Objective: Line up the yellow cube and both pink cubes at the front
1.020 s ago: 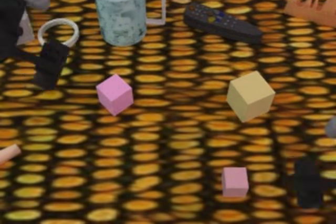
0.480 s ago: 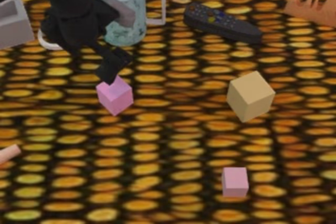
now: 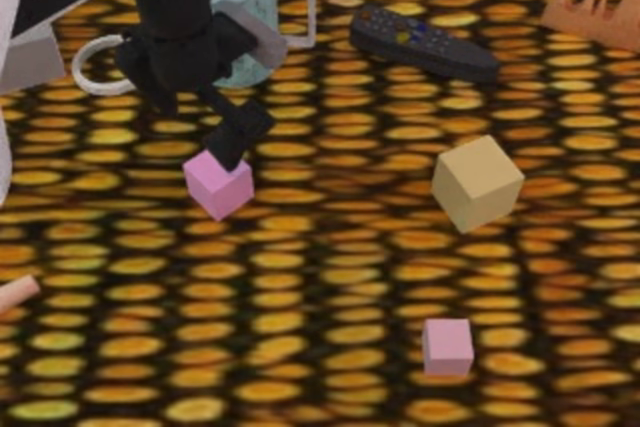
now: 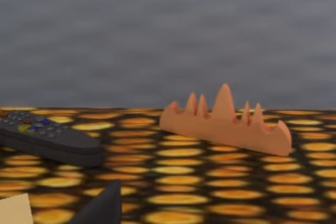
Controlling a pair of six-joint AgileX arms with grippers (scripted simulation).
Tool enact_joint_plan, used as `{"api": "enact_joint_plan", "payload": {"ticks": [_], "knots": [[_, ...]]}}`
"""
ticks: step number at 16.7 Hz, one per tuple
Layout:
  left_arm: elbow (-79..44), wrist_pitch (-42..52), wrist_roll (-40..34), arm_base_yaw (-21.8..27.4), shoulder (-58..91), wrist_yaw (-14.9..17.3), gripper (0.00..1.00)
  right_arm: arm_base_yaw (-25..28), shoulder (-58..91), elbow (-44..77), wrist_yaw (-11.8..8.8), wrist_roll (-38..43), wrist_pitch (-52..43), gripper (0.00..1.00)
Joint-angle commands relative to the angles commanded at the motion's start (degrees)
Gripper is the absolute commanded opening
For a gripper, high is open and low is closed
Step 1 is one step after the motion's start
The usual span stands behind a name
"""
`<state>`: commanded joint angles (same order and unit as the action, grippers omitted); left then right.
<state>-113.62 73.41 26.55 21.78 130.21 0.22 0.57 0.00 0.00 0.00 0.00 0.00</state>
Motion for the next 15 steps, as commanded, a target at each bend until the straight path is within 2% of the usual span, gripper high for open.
{"api": "enact_joint_plan", "payload": {"ticks": [4,11,15], "knots": [[1.0,-1.1,0.0,-0.2,0.1,0.0,1.0,0.0,0.0,0.0,0.0,0.0,0.0,1.0],[11.6,-16.0,0.1,-0.1,4.0,0.0,1.0,0.0,0.0,0.0,0.0,0.0,0.0,1.0],[13.0,-17.6,0.1,-0.1,4.6,0.1,1.0,0.0,0.0,0.0,0.0,0.0,0.0,1.0]]}}
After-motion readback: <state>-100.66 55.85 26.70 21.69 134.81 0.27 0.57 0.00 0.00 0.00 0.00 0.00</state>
